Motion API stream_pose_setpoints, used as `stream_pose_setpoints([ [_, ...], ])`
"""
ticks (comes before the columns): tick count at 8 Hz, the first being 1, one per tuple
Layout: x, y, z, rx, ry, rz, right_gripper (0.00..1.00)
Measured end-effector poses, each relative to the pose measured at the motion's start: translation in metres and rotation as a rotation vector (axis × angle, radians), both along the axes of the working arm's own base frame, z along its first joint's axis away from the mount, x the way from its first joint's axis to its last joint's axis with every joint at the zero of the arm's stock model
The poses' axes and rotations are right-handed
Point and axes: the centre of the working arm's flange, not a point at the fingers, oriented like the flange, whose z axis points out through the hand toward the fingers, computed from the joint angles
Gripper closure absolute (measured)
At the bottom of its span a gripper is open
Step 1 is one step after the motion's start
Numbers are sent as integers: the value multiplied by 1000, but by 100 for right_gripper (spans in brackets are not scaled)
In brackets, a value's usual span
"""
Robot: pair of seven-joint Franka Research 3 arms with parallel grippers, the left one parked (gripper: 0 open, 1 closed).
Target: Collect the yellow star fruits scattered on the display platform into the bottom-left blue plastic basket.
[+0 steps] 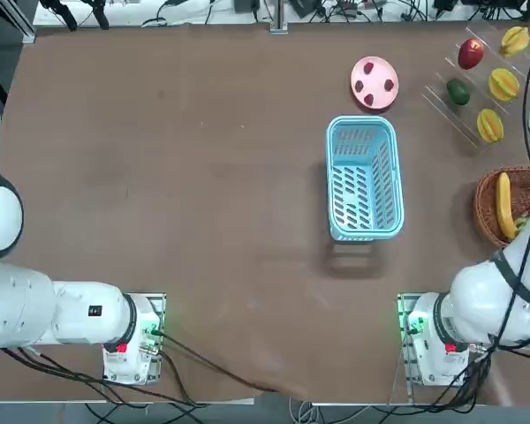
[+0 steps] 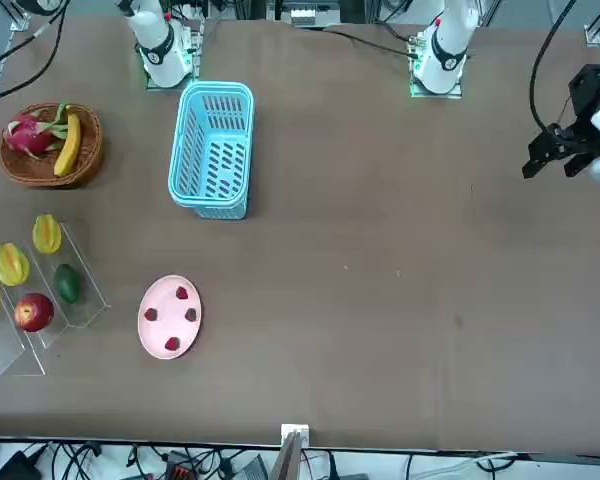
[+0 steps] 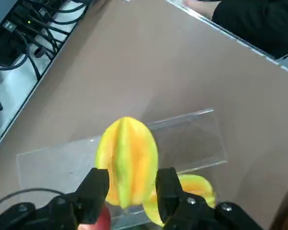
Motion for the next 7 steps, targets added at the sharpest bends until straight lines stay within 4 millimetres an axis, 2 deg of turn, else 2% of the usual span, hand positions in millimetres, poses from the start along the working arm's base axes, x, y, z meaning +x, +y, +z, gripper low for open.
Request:
stream_pose_setpoints([
  [4,5,1,-5,28,-42,-7,37],
  [7,7,0,-17,31,-35,-7,37],
])
